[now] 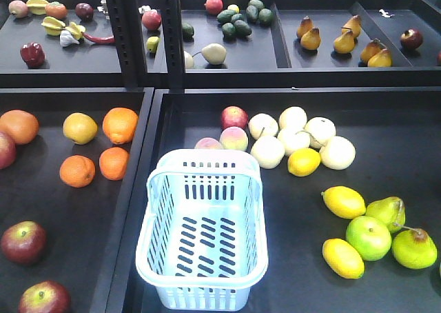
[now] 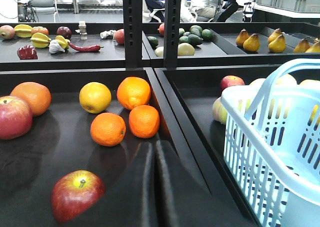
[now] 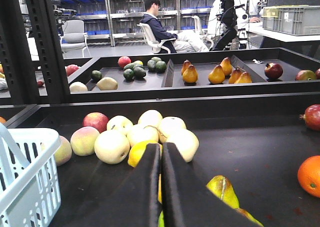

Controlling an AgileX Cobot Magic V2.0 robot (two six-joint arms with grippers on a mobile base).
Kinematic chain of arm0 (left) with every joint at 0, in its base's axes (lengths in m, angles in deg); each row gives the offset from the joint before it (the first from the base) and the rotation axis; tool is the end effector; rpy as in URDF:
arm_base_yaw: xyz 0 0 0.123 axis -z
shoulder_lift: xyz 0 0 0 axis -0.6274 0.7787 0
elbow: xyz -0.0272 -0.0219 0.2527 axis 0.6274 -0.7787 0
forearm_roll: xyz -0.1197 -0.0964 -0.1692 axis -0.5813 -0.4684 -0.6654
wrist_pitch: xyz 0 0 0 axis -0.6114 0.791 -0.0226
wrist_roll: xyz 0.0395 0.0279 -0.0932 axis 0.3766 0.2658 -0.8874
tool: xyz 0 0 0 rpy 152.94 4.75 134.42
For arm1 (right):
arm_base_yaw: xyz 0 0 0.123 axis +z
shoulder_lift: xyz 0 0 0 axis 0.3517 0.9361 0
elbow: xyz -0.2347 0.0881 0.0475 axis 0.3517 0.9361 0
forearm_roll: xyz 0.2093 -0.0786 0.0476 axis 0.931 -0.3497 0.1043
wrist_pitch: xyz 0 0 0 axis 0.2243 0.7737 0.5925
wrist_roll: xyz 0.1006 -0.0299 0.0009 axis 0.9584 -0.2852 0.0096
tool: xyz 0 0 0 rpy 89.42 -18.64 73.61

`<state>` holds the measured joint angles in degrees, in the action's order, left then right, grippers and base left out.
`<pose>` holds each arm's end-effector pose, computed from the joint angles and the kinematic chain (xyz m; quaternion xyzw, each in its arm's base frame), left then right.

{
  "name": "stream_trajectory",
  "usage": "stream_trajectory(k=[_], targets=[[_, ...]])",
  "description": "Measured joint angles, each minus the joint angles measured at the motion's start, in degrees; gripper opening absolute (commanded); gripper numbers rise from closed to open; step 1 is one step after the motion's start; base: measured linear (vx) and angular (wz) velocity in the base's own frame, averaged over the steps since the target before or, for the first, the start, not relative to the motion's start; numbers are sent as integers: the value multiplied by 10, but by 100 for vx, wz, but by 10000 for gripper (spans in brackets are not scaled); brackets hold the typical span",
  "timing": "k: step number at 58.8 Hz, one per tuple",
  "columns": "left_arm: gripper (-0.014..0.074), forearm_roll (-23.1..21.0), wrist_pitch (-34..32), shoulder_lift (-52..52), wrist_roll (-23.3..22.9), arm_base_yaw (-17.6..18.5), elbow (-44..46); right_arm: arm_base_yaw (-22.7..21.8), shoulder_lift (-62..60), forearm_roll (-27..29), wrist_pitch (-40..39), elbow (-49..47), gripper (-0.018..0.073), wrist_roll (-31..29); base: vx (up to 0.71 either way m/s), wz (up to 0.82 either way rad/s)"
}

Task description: Pick three apples into basket with both arms

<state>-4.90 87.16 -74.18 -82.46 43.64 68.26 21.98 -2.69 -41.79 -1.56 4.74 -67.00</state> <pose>0.0761 -0.0075 0.1854 0.0146 0.7505 -0.0496 0.6588 0.0774 0.0009 0.1959 -0.0052 0.7146 0.0062 0.6994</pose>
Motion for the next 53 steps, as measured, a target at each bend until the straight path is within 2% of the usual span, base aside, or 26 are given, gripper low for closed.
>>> stream_trajectory(k=[21,28,42,53], targets=[[-6,5,0,0,7,0,0,0,0,0,0,0,-8,0,0,0],[-6,36,-5,0,33,0,0,0,0,0,0,0,-8,0,0,0],[-6,127,-10,0,43,0,0,0,0,0,0,0,-8,0,0,0],[-6,144,-12,0,43,0,0,0,0,0,0,0,-8,0,0,0]])
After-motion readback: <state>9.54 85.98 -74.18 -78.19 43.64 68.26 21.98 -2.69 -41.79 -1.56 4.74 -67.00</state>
